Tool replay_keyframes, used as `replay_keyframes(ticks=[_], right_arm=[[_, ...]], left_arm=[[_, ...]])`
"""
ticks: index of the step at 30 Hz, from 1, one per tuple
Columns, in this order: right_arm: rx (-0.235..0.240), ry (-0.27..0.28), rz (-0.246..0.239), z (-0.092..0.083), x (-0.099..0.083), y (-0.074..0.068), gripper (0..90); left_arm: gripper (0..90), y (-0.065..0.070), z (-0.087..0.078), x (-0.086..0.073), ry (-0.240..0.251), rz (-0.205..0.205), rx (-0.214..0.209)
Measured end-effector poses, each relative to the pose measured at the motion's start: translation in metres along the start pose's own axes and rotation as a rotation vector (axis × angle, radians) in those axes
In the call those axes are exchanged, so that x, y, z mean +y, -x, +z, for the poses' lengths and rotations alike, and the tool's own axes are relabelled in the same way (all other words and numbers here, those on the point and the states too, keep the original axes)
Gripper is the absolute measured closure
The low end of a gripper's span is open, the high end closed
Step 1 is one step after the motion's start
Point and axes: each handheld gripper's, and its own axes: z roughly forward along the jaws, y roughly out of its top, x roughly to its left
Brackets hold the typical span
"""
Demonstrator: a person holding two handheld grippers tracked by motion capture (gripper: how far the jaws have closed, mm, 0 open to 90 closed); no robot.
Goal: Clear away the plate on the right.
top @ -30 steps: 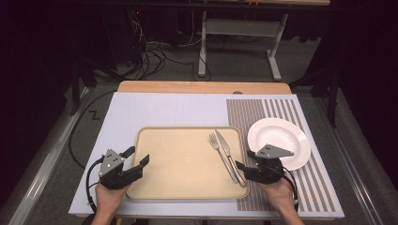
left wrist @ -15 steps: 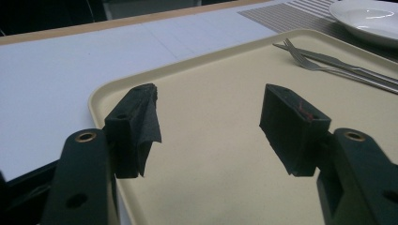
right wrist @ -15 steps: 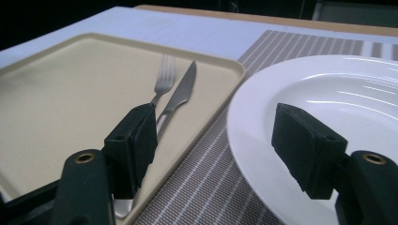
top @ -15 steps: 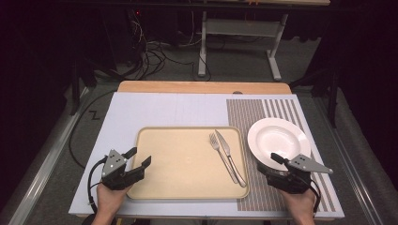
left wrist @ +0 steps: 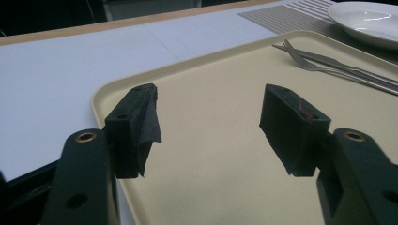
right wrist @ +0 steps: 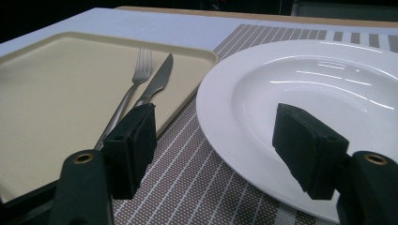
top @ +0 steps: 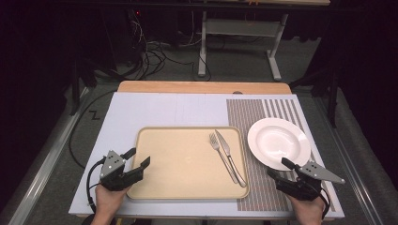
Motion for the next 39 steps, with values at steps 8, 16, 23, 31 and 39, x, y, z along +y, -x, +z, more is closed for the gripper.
replay_keyframes(ticks=[8, 16, 23, 31, 39], right_arm=[[0.018, -0.052, -0.022, 0.006, 0.002, -0.006, 36.1], [0.007, -0.126, -0.061, 0.007, 0.008, -0.012, 40.8], [-0.015, -0.183, -0.117, 0.015, 0.011, -0.014, 41.0], [-0.037, -0.22, -0.166, 0.023, 0.013, -0.014, 41.5], [-0.056, -0.244, -0.197, 0.031, 0.015, -0.016, 42.0]], left_arm=[[37.7, -0.002, -0.002, 0.0, 0.006, -0.005, 0.016], [37.8, -0.004, -0.001, 0.001, 0.015, -0.025, 0.006], [37.8, -0.004, 0.001, 0.001, 0.01, -0.028, 0.008], [37.6, -0.003, 0.001, 0.001, 0.005, -0.025, 0.009], [37.5, -0.004, 0.0, 0.001, 0.008, -0.024, 0.008]])
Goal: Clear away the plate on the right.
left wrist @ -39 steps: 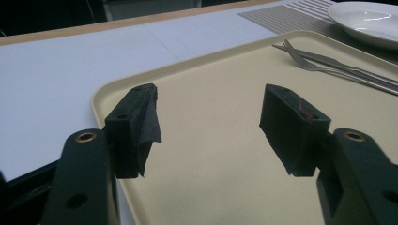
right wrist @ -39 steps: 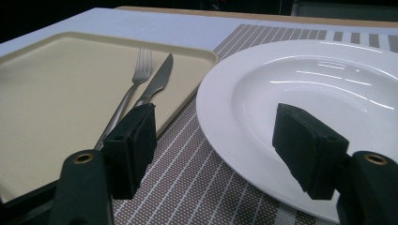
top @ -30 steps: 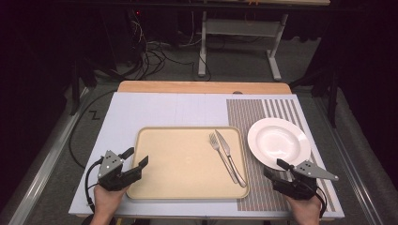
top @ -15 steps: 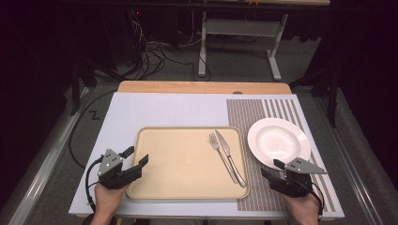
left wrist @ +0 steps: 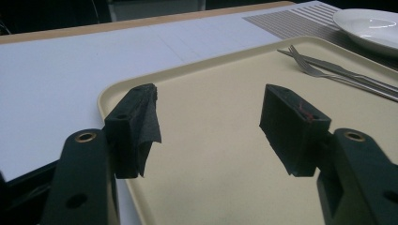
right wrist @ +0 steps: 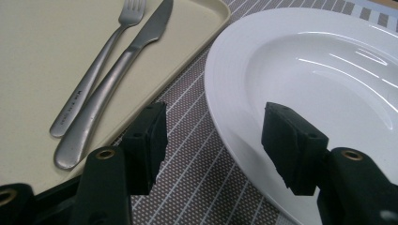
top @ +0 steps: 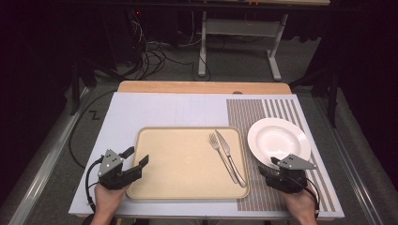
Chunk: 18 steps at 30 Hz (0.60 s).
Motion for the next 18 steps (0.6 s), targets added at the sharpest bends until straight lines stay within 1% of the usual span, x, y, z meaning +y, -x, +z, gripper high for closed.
replay_keyframes(ticks=[8, 18], right_arm=[[-0.022, -0.03, -0.029, 0.008, 0.004, 0.001, 42.5], [-0.049, -0.086, -0.059, 0.019, 0.006, 0.002, 43.1]], left_arm=[[37.3, 0.0, 0.0, 0.0, 0.004, 0.001, 0.008], [37.3, 0.0, 0.0, 0.0, 0.001, 0.002, 0.008]])
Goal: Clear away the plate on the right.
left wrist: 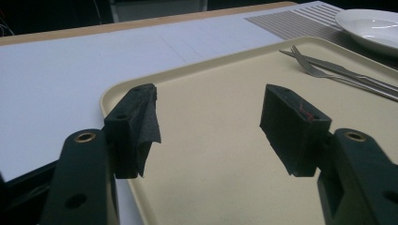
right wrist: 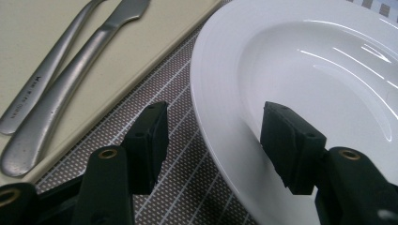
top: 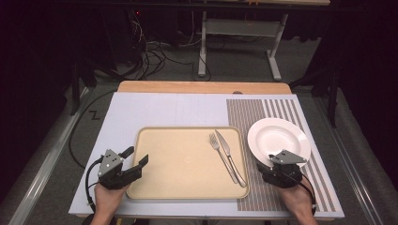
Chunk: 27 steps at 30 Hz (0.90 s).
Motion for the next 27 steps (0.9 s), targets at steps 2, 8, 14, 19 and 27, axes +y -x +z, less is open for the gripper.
replay_keyframes(ticks=[2, 8, 14, 19, 27], right_arm=[[-0.006, -0.014, -0.002, 0.002, 0.0, 0.001, 43.6], [-0.022, -0.043, -0.014, 0.008, 0.002, 0.001, 45.0], [-0.059, -0.083, -0.048, 0.014, 0.006, -0.002, 49.1], [-0.103, -0.114, -0.082, 0.019, 0.01, -0.006, 54.1], [-0.165, -0.147, -0.15, 0.024, 0.014, -0.012, 60.1]], left_arm=[[37.3, 0.0, 0.0, 0.0, 0.0, 0.0, 0.0], [37.4, 0.001, -0.001, 0.0, 0.011, 0.0, -0.001], [37.5, 0.001, 0.0, 0.0, 0.011, 0.001, -0.001], [37.5, 0.001, 0.0, 0.0, 0.011, 0.001, -0.001], [37.5, 0.001, 0.0, 0.0, 0.008, 0.008, 0.005]])
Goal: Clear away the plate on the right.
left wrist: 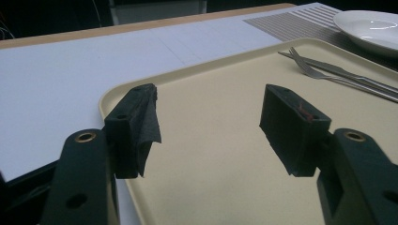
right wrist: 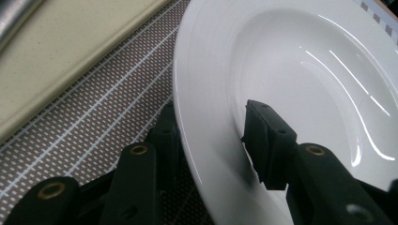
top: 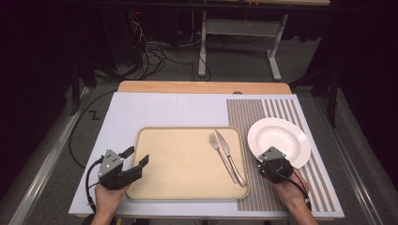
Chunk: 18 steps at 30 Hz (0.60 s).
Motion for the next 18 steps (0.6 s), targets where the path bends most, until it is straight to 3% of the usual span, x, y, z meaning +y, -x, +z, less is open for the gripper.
replay_keyframes(ticks=[9, 14, 18], right_arm=[[-0.085, -0.034, -0.118, 0.001, 0.004, -0.011, 66.7], [-0.123, -0.046, -0.155, 0.003, 0.005, -0.016, 68.8], [-0.169, -0.064, -0.227, 0.004, 0.007, -0.019, 71.0]], left_arm=[[37.4, 0.0, 0.0, 0.0, 0.0, 0.002, -0.001], [37.5, 0.0, 0.001, 0.0, -0.002, 0.002, -0.002], [37.4, 0.0, 0.001, 0.0, -0.002, 0.002, -0.002]])
